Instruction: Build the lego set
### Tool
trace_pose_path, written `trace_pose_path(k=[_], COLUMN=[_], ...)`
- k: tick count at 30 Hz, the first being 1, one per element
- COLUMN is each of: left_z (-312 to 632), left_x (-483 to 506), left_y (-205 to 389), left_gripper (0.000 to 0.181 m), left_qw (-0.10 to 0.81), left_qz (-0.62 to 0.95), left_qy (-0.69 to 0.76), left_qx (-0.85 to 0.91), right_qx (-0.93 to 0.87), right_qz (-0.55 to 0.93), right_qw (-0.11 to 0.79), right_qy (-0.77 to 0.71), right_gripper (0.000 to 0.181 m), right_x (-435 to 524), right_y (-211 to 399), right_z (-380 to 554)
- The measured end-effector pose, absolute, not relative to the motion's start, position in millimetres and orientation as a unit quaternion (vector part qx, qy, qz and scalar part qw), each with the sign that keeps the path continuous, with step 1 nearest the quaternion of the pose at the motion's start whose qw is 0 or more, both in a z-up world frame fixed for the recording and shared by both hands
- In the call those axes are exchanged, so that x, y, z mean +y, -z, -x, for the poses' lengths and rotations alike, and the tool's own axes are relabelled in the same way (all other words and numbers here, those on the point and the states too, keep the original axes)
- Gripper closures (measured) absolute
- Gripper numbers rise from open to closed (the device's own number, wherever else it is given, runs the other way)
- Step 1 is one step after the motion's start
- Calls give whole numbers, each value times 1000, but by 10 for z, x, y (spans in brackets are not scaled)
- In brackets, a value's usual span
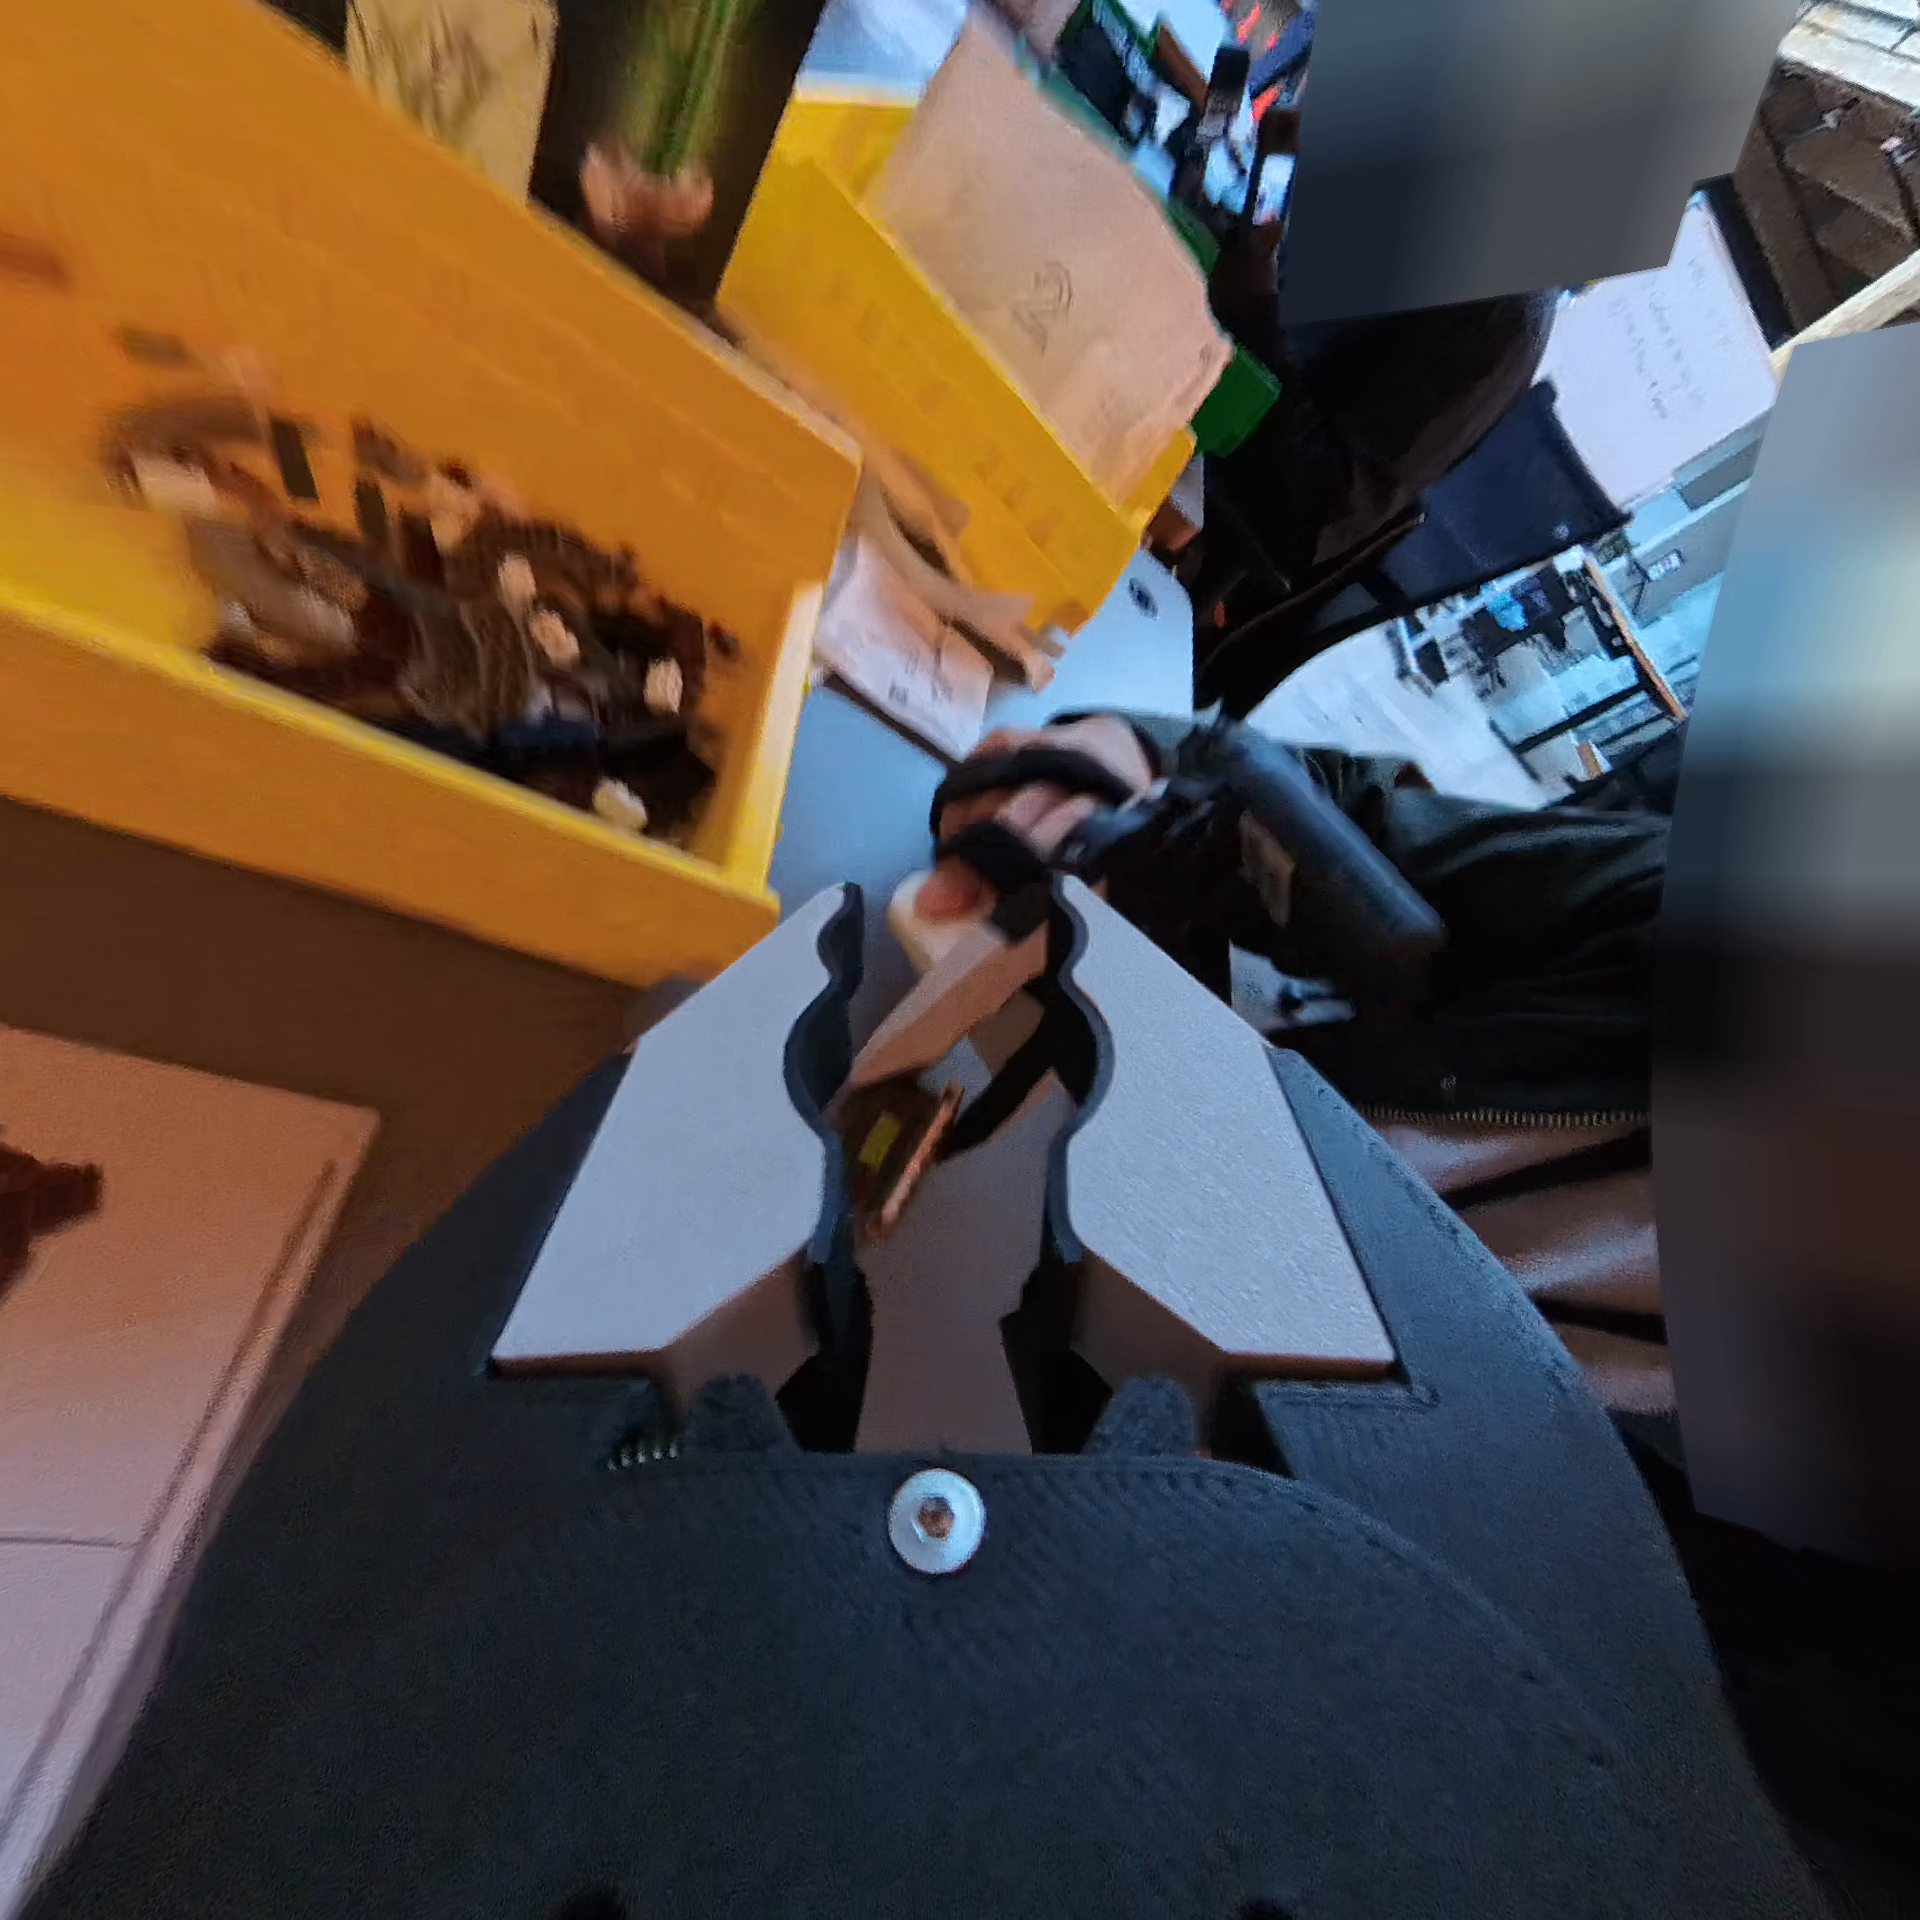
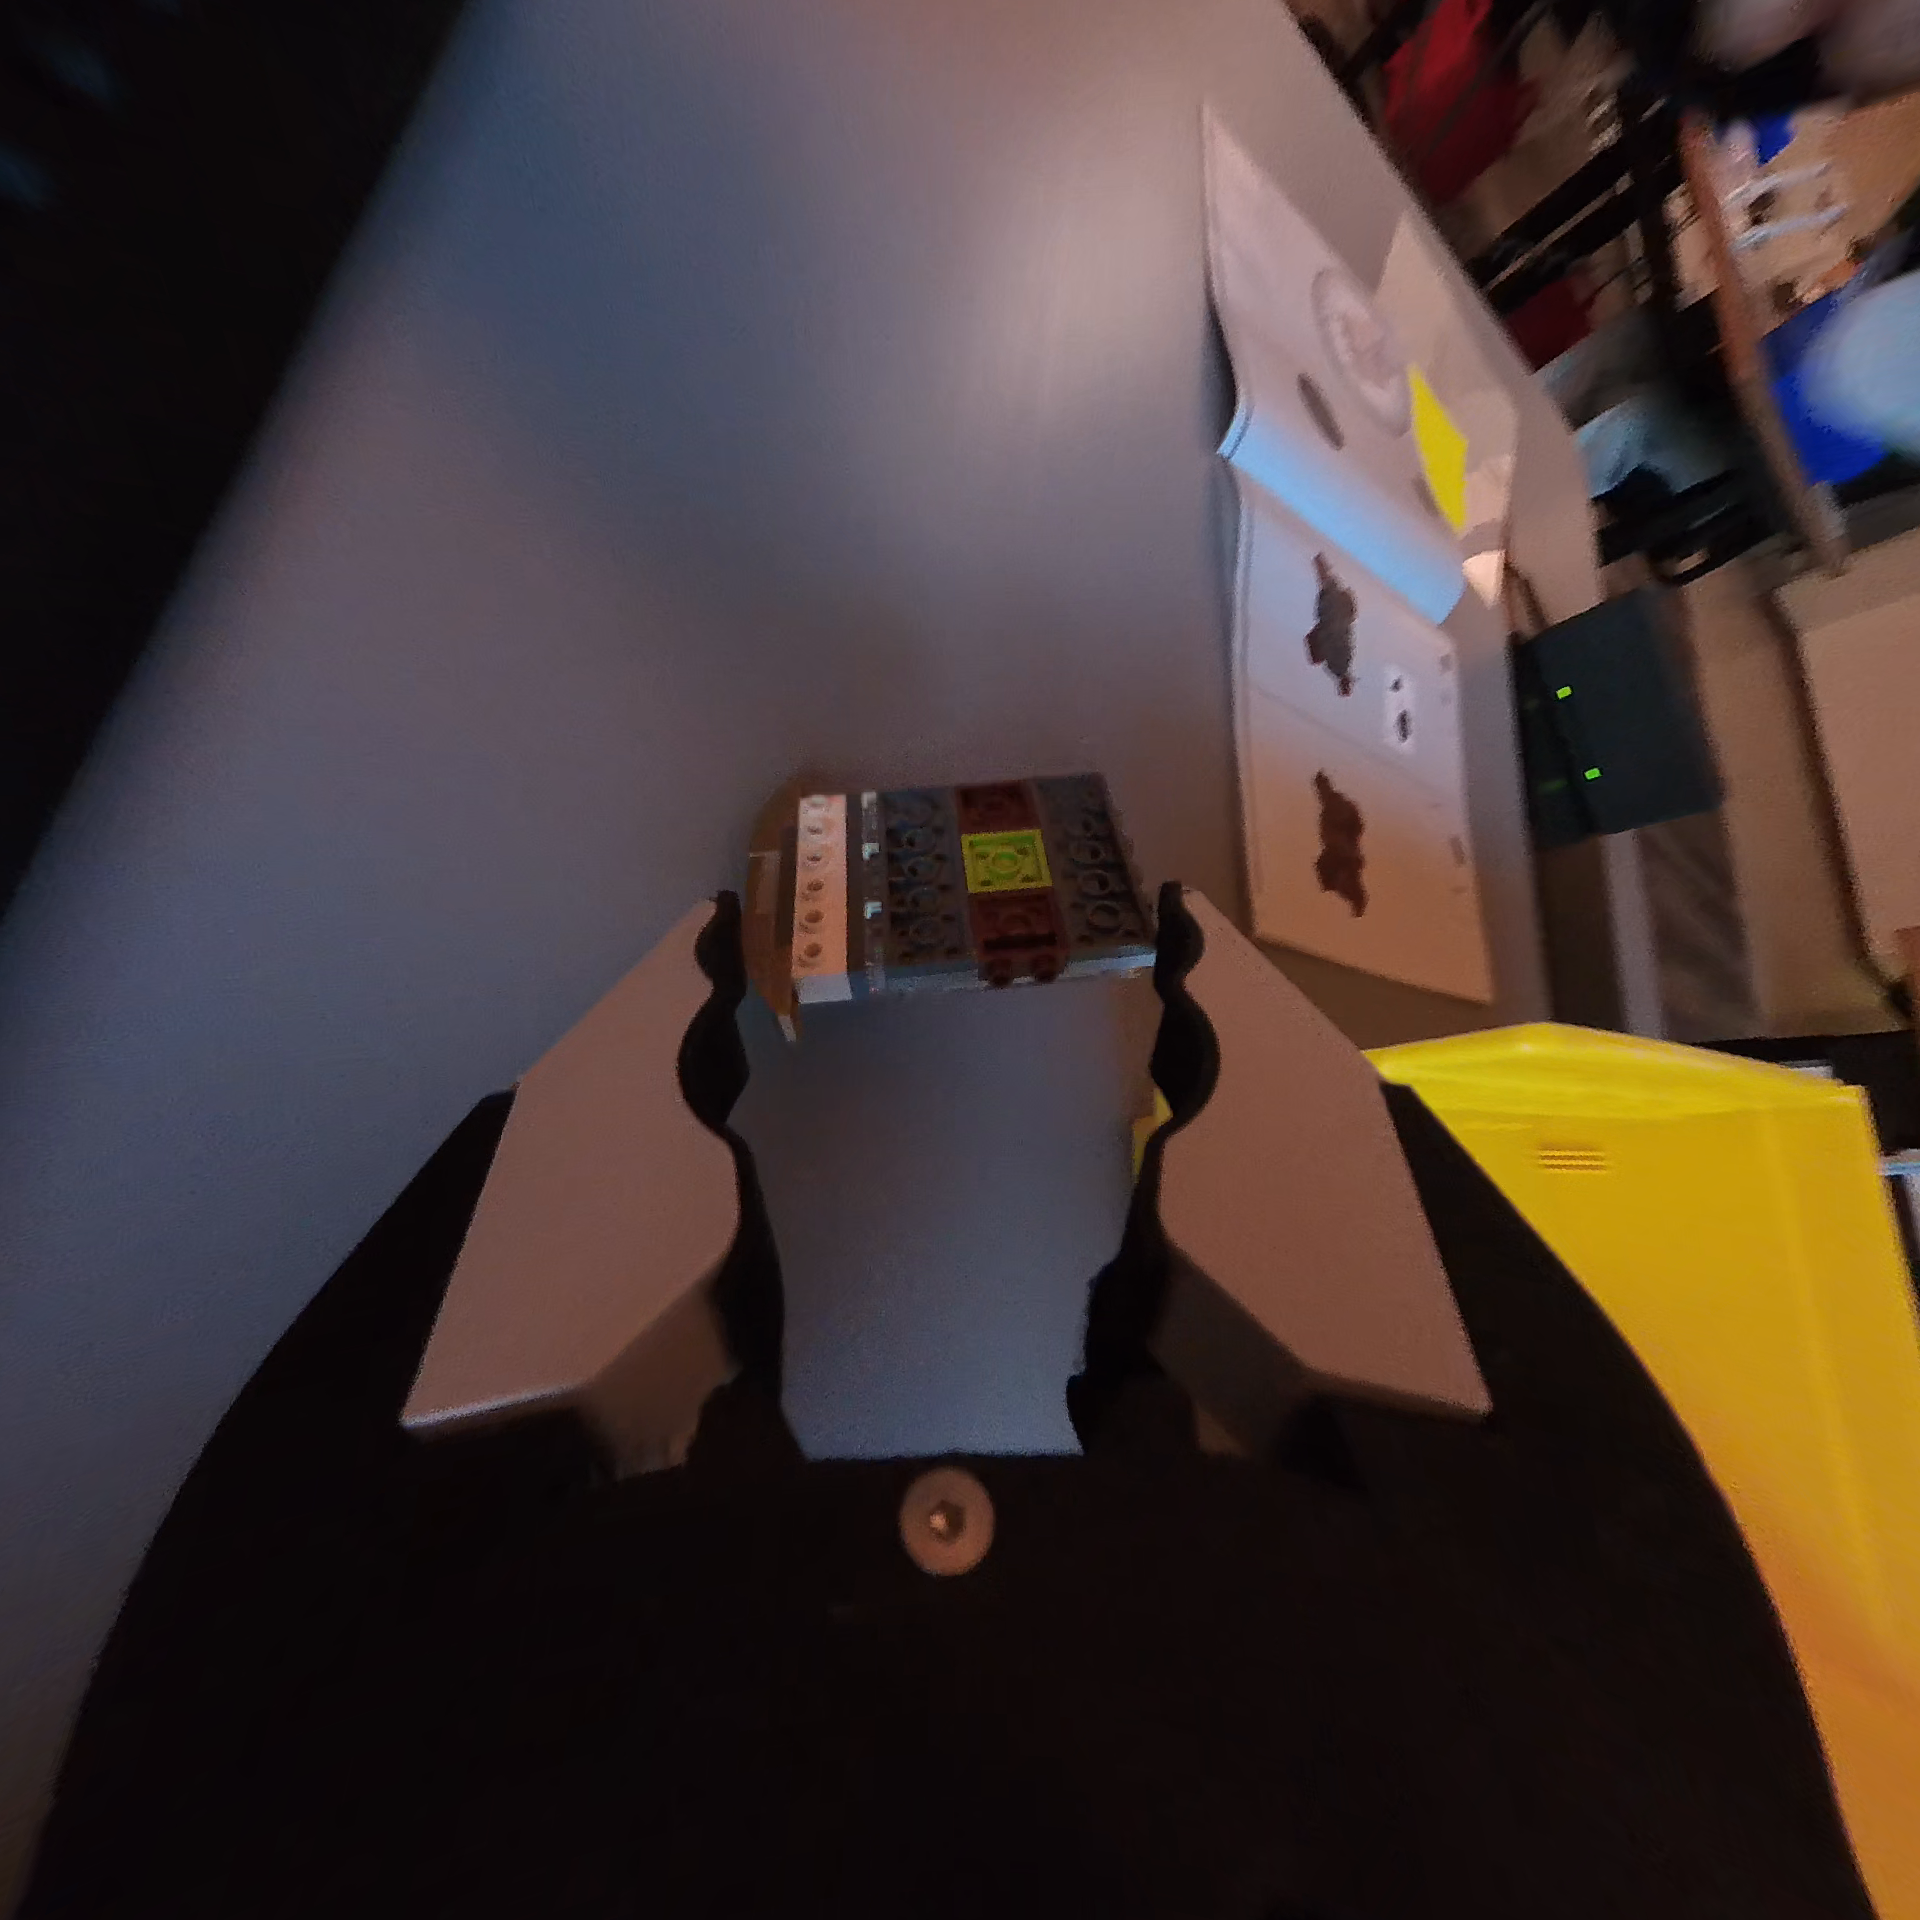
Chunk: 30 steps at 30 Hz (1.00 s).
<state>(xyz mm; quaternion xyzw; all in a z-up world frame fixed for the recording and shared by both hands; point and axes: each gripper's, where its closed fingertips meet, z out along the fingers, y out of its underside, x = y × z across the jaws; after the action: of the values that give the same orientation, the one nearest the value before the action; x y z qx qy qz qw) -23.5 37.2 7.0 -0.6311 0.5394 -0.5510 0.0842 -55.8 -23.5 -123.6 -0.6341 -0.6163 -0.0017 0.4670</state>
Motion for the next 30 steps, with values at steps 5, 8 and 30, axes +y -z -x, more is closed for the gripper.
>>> trace_pose_path(k=[5,8,30], left_z=[415,452,167], left_x=[224,16,-76], left_y=[728,874,232], left_gripper=[119,111,172], left_qw=[53,19,206], left_qz=[655,612,532], left_qy=[531,580,681], left_qx=[535,538,459], right_qx=[-620,-637,-180], right_qz=[619,600,650], right_qw=[481,483,561], right_qy=[13,25,-481], right_gripper=[104,104,146], right_x=[-244,-292,59], right_y=[1147,1137,63], right_z=[577,625,11])
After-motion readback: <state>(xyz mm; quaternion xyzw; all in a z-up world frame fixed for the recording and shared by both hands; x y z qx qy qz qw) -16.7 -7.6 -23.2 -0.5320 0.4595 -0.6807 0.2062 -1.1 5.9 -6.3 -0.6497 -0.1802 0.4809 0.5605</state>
